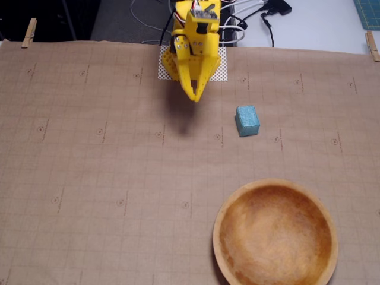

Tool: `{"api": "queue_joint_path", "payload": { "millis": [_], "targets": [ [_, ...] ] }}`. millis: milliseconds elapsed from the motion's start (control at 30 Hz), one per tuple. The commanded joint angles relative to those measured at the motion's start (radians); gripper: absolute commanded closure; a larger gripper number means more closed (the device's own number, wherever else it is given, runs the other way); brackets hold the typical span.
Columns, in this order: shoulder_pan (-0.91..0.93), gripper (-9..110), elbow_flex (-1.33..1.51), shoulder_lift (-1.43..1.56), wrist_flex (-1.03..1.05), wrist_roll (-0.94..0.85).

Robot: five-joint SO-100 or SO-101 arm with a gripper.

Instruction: Grasp a blue block and put it in the bowl.

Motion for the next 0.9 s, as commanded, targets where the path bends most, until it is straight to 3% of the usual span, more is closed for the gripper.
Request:
{"api": "queue_joint_path", "payload": {
  "millis": [0,267,633,867],
  "targets": [
    [0.026,105,-0.074,0.005,-0.005,0.037],
    [0.005,103,-0.072,0.005,-0.003,0.052],
    [-0.132,78,-0.064,0.005,-0.008,0.063],
    [-0.201,68,-0.026,-0.103,-0.172,0.063]
  ]
}}
